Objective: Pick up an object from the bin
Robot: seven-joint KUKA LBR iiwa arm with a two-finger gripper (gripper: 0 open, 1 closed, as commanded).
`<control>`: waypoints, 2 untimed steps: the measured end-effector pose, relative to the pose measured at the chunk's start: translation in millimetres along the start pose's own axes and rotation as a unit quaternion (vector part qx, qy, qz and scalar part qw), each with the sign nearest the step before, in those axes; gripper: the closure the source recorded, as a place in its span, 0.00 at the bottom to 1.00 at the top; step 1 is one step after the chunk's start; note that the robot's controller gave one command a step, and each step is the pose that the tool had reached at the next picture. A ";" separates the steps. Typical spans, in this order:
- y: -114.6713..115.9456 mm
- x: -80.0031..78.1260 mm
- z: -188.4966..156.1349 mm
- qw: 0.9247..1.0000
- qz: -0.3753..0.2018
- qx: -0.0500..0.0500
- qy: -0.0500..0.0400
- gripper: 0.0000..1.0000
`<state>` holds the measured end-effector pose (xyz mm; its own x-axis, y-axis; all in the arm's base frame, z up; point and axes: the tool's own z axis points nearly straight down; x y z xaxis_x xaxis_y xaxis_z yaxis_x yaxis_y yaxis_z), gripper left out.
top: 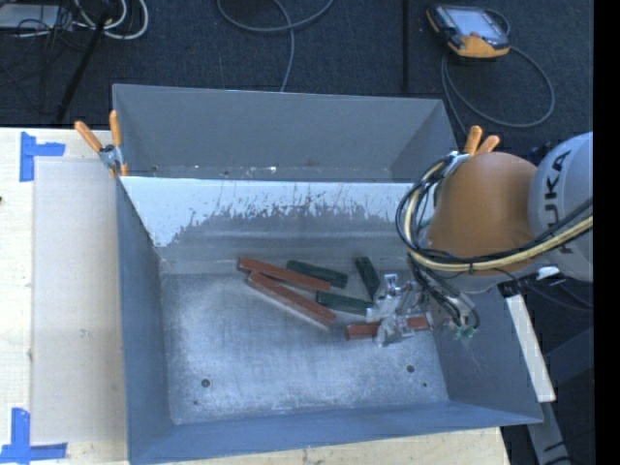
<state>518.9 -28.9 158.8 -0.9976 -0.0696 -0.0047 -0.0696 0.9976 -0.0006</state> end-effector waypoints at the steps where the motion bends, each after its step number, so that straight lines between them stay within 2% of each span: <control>1: 15.5 -41.0 10.1 0.999 -0.052 -0.001 0.006 0.00; 2: 9.3 -26.0 39.8 0.999 -0.054 -0.001 0.002 0.00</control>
Offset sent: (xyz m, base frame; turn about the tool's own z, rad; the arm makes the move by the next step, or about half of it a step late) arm 0.0197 0.0069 -0.0485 -0.1097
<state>544.3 -17.8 119.1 -0.9844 -0.1761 -0.0008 -0.1761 0.9844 0.0005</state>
